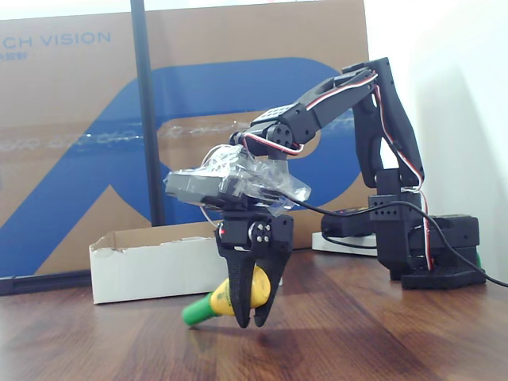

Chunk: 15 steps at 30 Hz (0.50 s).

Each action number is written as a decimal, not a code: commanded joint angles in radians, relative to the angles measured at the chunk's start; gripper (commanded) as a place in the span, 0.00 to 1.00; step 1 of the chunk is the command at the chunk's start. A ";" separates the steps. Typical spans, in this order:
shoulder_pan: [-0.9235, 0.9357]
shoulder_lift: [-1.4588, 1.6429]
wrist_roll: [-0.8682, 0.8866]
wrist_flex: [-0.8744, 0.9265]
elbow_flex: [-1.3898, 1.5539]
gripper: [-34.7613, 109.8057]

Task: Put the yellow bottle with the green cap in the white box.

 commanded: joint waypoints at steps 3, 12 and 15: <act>0.012 0.120 -0.020 -0.009 0.012 0.24; 0.043 0.236 -0.002 -0.035 0.064 0.24; 0.064 0.314 0.020 -0.035 0.087 0.24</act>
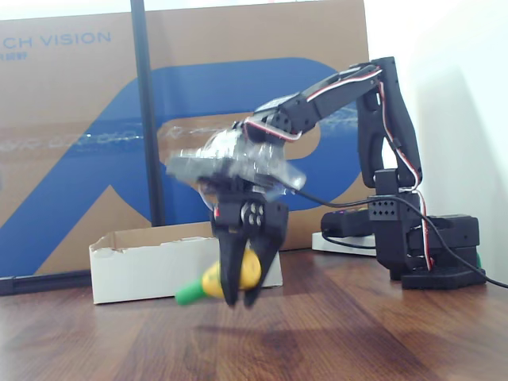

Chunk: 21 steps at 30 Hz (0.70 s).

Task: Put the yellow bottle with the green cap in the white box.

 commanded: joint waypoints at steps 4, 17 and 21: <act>0.074 0.249 0.057 -0.002 0.034 0.24; 0.397 0.502 0.181 0.051 0.021 0.24; 0.512 0.511 0.199 0.049 0.025 0.24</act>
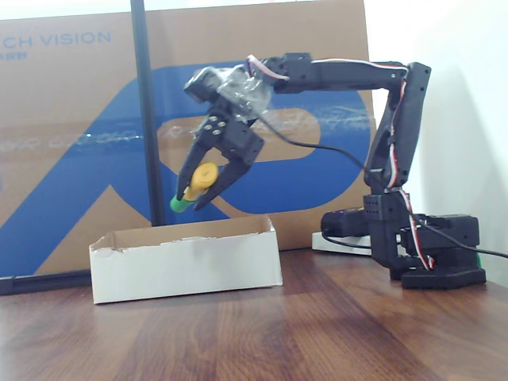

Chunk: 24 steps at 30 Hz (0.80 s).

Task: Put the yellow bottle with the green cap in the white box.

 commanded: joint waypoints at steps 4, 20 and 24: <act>0.196 0.074 0.018 -0.015 -0.038 0.24; 0.492 0.104 -0.091 -0.152 0.098 0.33; 0.443 0.127 -0.069 -0.129 0.100 0.41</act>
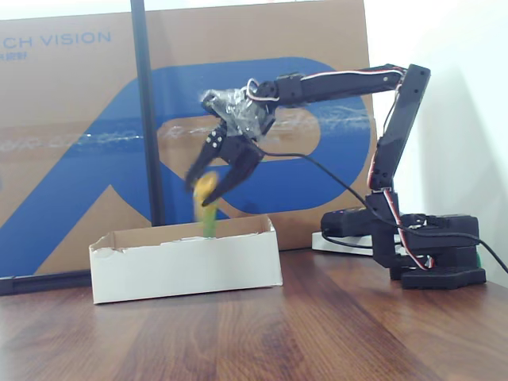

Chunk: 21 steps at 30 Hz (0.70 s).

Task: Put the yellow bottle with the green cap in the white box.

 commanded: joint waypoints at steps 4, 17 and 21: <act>-0.075 0.084 0.000 0.023 -0.020 0.42; -0.373 0.456 -0.040 -0.075 0.362 0.24; -0.453 0.577 -0.061 -0.072 0.474 0.24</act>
